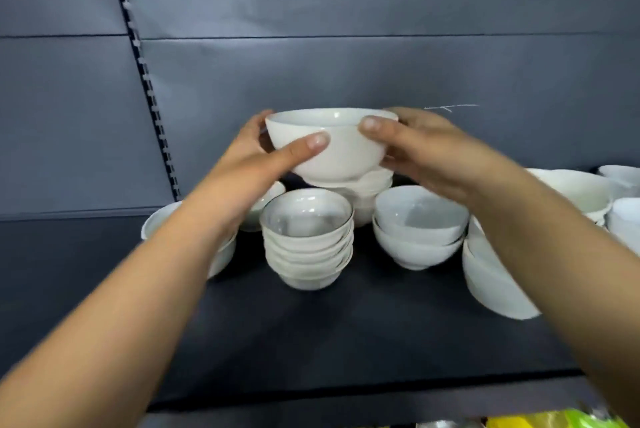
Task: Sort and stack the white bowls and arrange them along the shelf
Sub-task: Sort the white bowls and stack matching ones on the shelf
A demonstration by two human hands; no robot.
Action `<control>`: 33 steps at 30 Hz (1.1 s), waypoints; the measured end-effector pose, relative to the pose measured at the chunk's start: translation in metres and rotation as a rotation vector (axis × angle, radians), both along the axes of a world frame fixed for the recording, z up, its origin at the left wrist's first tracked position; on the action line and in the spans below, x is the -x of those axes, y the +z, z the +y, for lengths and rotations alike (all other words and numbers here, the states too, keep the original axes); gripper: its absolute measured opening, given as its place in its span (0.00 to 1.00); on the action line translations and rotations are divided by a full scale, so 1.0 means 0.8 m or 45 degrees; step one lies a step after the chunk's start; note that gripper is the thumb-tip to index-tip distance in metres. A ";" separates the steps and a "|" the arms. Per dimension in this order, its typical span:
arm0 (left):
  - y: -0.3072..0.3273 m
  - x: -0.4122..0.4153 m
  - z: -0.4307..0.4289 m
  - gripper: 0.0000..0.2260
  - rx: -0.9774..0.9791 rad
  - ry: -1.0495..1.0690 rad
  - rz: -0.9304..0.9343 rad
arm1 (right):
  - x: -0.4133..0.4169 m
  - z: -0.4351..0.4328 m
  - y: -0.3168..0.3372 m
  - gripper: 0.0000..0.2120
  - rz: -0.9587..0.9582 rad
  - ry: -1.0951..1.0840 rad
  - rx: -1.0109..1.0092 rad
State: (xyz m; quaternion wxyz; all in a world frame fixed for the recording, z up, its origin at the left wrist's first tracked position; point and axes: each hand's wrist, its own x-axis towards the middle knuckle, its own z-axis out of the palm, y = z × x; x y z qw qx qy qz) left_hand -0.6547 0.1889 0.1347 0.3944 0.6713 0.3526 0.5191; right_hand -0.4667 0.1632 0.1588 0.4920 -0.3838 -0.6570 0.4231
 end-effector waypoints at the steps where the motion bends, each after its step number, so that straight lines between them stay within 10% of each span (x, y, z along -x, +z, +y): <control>1: 0.013 -0.003 0.018 0.45 0.009 -0.040 0.094 | -0.011 0.017 0.013 0.16 -0.064 -0.012 0.001; 9: 0.042 -0.065 0.154 0.20 0.025 -0.081 0.576 | -0.092 0.149 0.043 0.42 -0.845 -0.079 0.159; 12: 0.024 -0.071 0.180 0.30 0.026 -0.035 0.677 | -0.104 0.179 0.018 0.30 -0.941 -0.022 0.110; 15: 0.005 -0.075 0.191 0.34 0.045 0.007 0.695 | -0.109 0.198 -0.004 0.16 -0.861 0.042 0.077; 22: -0.022 -0.071 0.192 0.36 0.165 0.002 0.735 | -0.102 0.213 -0.044 0.32 -0.697 0.071 0.106; 33: -0.034 -0.071 0.194 0.34 0.191 -0.146 0.628 | -0.102 0.209 -0.050 0.22 -0.553 0.174 0.264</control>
